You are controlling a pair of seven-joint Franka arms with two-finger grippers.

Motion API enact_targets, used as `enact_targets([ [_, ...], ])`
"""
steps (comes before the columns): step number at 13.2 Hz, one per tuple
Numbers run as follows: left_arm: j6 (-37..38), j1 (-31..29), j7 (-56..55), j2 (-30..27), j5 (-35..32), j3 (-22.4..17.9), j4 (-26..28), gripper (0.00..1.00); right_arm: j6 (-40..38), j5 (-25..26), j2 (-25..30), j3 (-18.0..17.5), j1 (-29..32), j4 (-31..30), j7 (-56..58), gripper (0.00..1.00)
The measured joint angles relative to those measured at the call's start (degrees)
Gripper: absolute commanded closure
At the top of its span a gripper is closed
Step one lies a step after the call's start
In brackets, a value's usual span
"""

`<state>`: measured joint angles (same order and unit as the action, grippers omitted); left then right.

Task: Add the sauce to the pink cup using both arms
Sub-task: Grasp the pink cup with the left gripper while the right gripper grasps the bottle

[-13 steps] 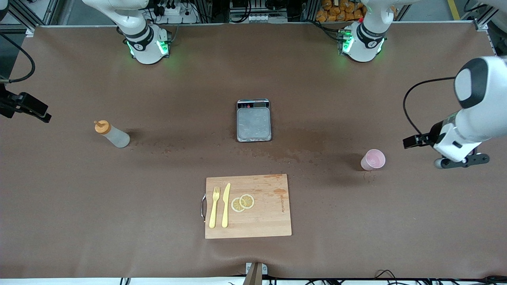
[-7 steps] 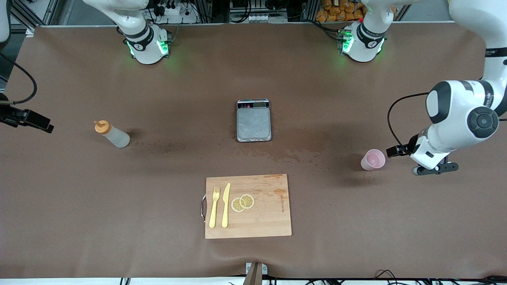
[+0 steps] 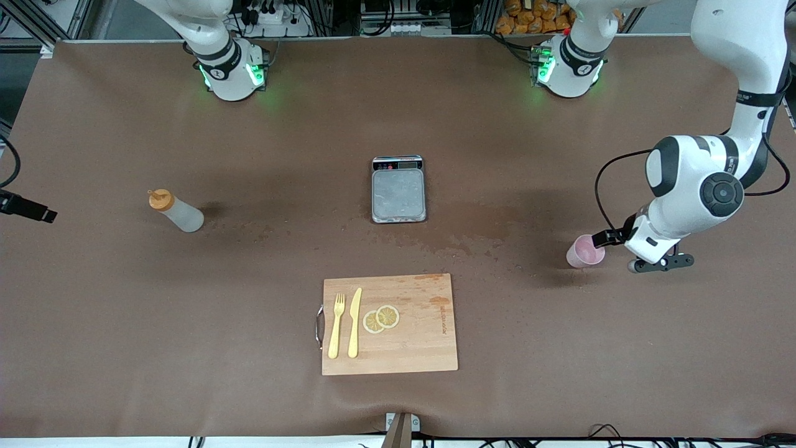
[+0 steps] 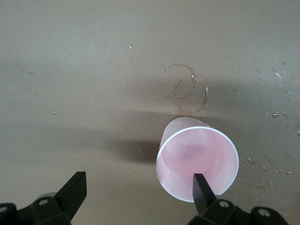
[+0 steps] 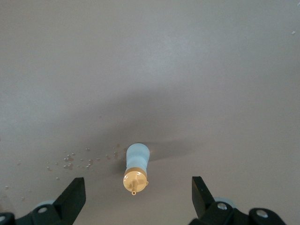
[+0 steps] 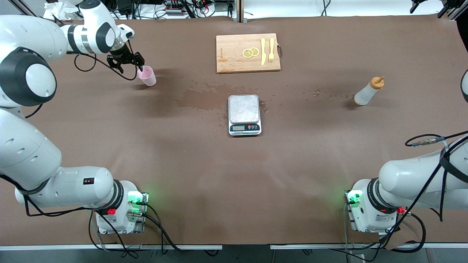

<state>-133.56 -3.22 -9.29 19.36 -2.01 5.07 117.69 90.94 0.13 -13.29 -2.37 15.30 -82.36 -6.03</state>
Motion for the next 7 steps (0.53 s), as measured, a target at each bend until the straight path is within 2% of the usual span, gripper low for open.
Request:
enact_targets([
  [5, -1.2, 0.0, -0.1, 2.1, 2.1, 0.0, 0.0, 0.24, -2.6, -8.1, -4.4, 0.1, 6.7, -0.1, 0.6, 0.00],
  [7, -1.2, 0.0, -0.3, 2.4, 2.1, 0.0, 0.0, 0.39, -4.2, -9.1, -6.0, 0.1, 8.5, -0.1, -1.7, 0.00],
])
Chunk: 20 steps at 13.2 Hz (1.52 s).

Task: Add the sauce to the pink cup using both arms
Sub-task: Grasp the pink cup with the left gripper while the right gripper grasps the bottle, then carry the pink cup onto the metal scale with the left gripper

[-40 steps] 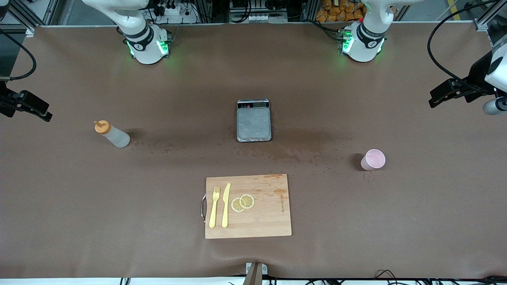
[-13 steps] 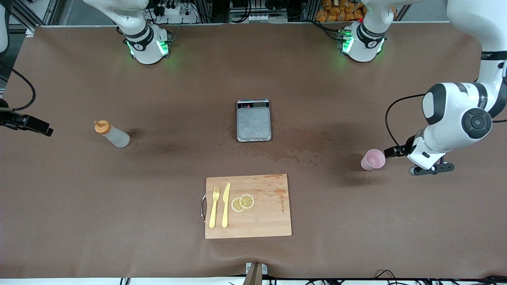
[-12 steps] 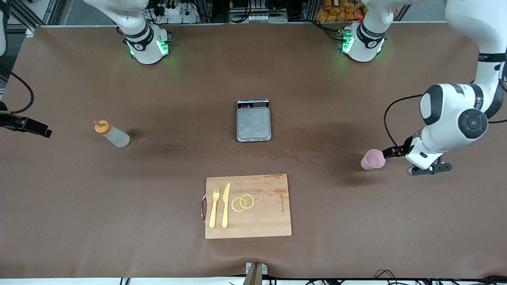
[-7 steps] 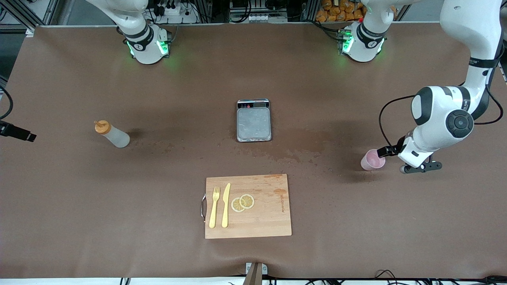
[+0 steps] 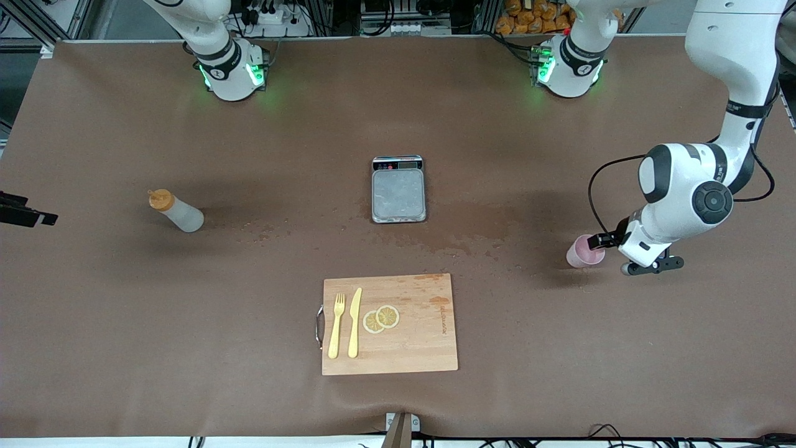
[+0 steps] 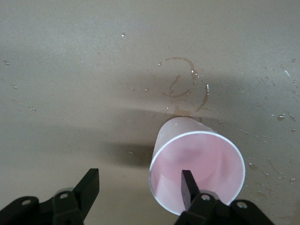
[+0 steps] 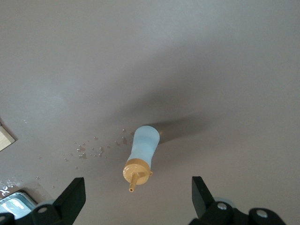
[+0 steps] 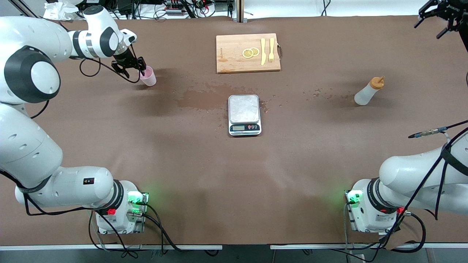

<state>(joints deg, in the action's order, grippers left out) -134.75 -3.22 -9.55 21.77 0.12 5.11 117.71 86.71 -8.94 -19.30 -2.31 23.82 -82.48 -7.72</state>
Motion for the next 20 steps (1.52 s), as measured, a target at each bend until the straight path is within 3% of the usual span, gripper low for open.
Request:
enact_targets([
  [3, 0.0, 0.0, -0.4, 0.5, 1.6, 0.0, 0.0, 0.77, -1.7, -0.3, -1.1, 0.0, 1.2, 0.0, -4.8, 0.00],
  [5, -0.1, 0.1, -0.4, 0.8, 2.0, 0.1, 0.0, 0.97, -2.0, -2.7, -3.1, 0.1, 3.6, -0.2, -7.2, 0.00],
  [10, -0.1, 0.1, -0.5, 0.8, 2.4, 0.4, -0.2, 1.00, -4.7, -7.6, -9.7, 0.1, 8.5, -0.4, -13.7, 0.00],
  [15, 1.8, 0.1, -0.4, -0.1, 2.4, 1.1, -0.6, 1.00, -6.4, -17.3, -18.0, 0.1, 10.5, -0.7, -17.1, 0.00],
  [20, 5.3, 0.2, -2.2, -5.2, 4.7, 9.7, -0.7, 1.00, -6.7, -18.6, -23.7, -0.8, 8.9, -0.7, -24.1, 0.00],
])
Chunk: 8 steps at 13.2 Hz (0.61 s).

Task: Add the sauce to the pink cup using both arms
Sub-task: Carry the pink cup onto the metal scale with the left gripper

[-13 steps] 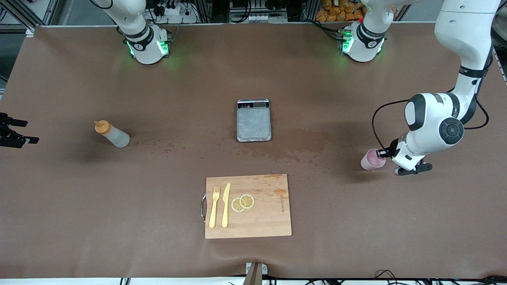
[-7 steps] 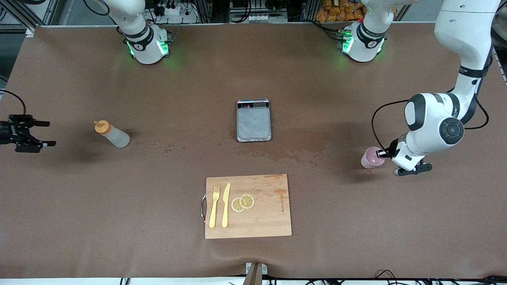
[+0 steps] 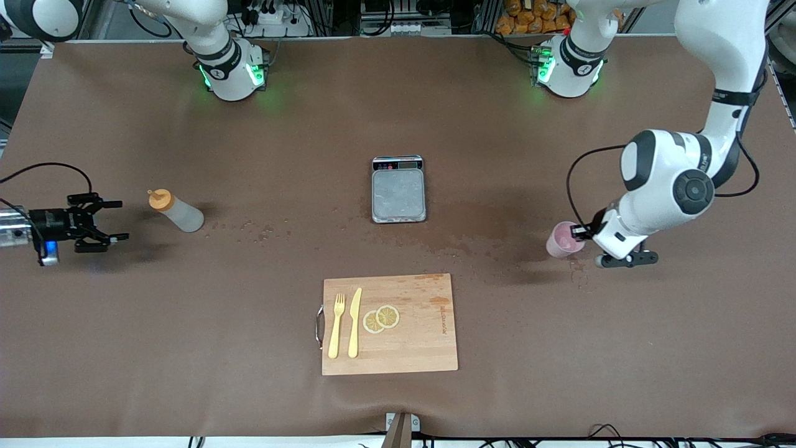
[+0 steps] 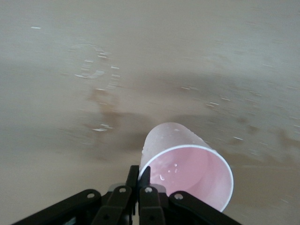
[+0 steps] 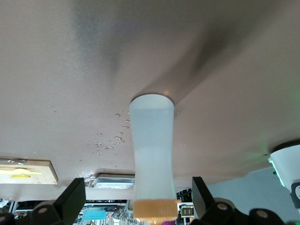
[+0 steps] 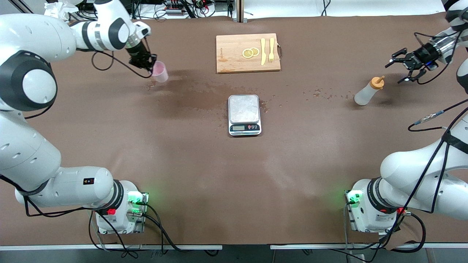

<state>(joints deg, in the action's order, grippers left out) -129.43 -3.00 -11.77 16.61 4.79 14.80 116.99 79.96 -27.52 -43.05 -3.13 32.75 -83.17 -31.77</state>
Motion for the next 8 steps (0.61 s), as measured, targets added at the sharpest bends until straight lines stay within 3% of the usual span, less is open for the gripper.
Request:
enact_targets([
  [8, 0.1, 0.5, -29.9, -1.4, 0.3, 20.0, 0.0, 1.00, -2.3, -4.1, -8.1, 0.0, -0.3, 0.0, 0.9, 0.00],
])
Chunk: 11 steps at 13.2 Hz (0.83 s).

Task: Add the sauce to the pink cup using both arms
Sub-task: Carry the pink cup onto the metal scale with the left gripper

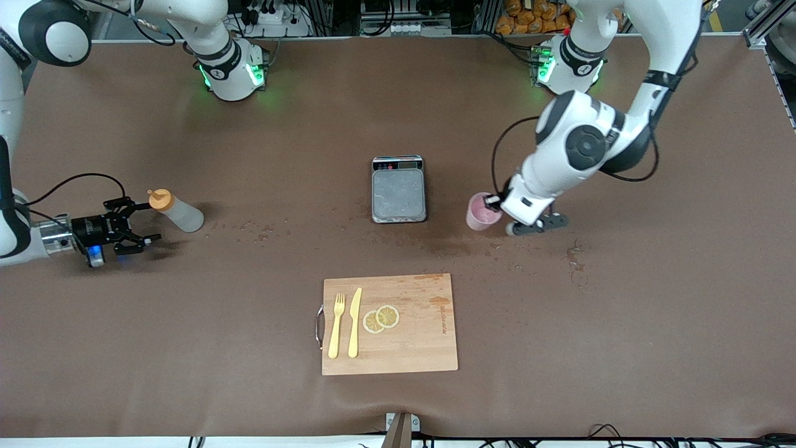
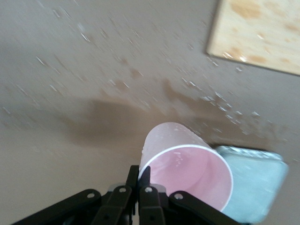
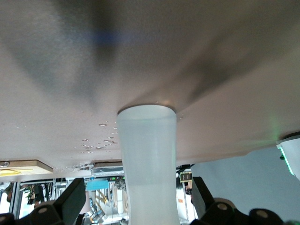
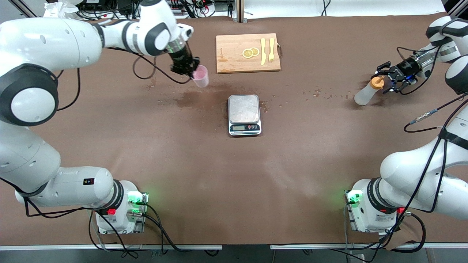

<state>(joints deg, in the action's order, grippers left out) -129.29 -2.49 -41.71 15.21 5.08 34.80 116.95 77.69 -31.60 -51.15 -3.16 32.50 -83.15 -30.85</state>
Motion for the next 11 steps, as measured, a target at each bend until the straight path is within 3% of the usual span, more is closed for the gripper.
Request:
enact_targets([
  [3, -0.1, 2.2, -9.5, -0.1, 0.0, 4.5, -0.1, 1.00, -3.1, -2.3, -1.3, -0.1, -0.1, 0.0, 0.0, 0.00],
  [7, -2.2, 10.5, -23.2, 1.9, -5.6, 4.6, -1.5, 1.00, -4.4, -4.2, -3.0, 0.0, 0.1, 0.1, 0.1, 0.00],
  [11, -3.5, 15.6, -34.8, 7.9, -12.8, 4.5, -4.5, 1.00, -4.5, -4.5, -4.7, 0.1, 0.7, 0.1, 0.9, 0.00],
])
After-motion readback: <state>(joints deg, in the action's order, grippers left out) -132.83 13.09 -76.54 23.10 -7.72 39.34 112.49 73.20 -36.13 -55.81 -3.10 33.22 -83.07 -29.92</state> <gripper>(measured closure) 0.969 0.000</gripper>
